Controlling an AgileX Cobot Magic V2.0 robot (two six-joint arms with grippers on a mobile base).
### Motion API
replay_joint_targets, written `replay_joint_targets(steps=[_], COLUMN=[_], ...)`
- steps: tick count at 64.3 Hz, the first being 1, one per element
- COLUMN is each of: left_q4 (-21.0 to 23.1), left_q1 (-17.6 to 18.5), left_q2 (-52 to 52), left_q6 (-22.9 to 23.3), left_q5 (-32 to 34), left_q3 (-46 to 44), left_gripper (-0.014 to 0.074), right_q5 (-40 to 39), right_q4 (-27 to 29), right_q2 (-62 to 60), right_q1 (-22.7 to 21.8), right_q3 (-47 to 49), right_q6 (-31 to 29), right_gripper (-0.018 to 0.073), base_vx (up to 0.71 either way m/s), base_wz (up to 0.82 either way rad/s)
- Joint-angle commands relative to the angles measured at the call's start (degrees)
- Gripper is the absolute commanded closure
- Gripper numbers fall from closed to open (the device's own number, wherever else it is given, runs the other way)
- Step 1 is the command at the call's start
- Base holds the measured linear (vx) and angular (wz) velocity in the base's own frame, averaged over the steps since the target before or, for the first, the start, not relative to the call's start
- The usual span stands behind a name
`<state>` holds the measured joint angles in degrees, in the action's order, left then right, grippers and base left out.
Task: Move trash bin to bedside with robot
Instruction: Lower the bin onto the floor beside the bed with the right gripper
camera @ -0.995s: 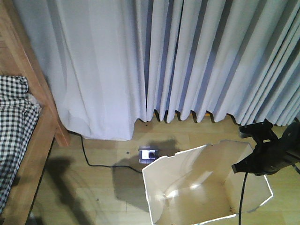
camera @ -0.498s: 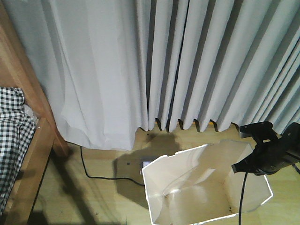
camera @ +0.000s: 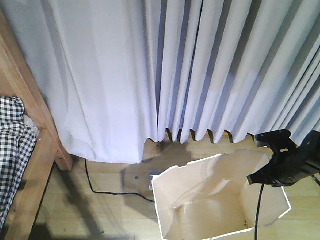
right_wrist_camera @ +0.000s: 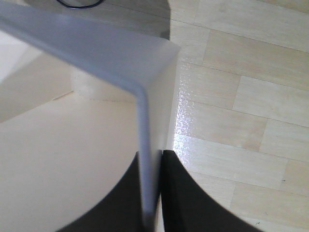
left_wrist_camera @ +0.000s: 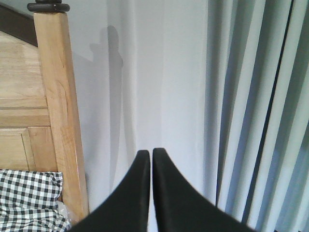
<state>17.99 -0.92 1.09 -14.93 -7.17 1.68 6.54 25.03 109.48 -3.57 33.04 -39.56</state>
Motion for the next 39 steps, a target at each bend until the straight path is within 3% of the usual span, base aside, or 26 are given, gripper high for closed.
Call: replay_joint_targets(steps=[1,23,39], left_q4=[0.57,0.57,0.57], left_q1=[0.24,0.24,0.24], left_q2=[0.55,0.55,0.55], left_q6=[0.15,0.15,0.15], left_q5=[3.83,3.83,3.83], left_q3=[1.17,1.17,1.17], left_gripper=[0.0602,0.0602,0.0602], right_q5=[-0.43,-0.4,-6.14], right_q4=[1.17,1.25,1.25], right_q2=[-3.38,-3.38,-3.38], right_q1=[-0.21,-0.17,-0.16], right_q3=[0.95,0.95,0.95], right_q6=[0.59,0.63,0.63], right_gripper=[0.0562,0.0562,0.0562], base_vx=[0.0,0.0,0.0], base_wz=[0.0,0.0,0.0])
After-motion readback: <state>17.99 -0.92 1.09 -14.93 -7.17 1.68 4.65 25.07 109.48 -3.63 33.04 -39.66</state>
